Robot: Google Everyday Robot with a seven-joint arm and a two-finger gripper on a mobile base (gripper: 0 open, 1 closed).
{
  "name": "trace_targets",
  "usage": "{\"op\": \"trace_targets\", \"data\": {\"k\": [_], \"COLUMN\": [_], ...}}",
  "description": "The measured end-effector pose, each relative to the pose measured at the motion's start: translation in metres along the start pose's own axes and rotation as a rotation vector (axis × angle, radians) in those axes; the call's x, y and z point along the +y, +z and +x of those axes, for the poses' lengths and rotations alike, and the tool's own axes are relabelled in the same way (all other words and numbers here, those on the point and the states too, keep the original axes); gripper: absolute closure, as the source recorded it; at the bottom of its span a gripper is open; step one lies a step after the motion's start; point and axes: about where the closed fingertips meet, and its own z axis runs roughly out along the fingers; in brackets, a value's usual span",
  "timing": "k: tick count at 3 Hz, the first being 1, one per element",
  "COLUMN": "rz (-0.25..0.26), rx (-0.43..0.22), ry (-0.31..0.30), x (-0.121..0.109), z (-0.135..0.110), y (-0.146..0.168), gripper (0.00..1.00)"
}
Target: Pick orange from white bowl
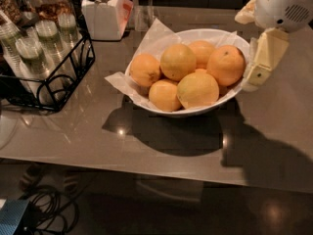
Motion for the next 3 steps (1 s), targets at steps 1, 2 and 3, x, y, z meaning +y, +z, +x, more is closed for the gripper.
{"op": "trace_targets", "data": {"k": [1,2,3], "rz": [0.030,0.030,0.030], "rx": [-0.044,-0.044,-0.044], "ry": [0.004,0.004,0.004], "x": [-0.0128,-0.0129,-0.0129], "z": [-0.0063,-0.0063,-0.0063], "y": [0.0036,0.0036,0.0036], "gripper": [0.00,0.03,0.22]}}
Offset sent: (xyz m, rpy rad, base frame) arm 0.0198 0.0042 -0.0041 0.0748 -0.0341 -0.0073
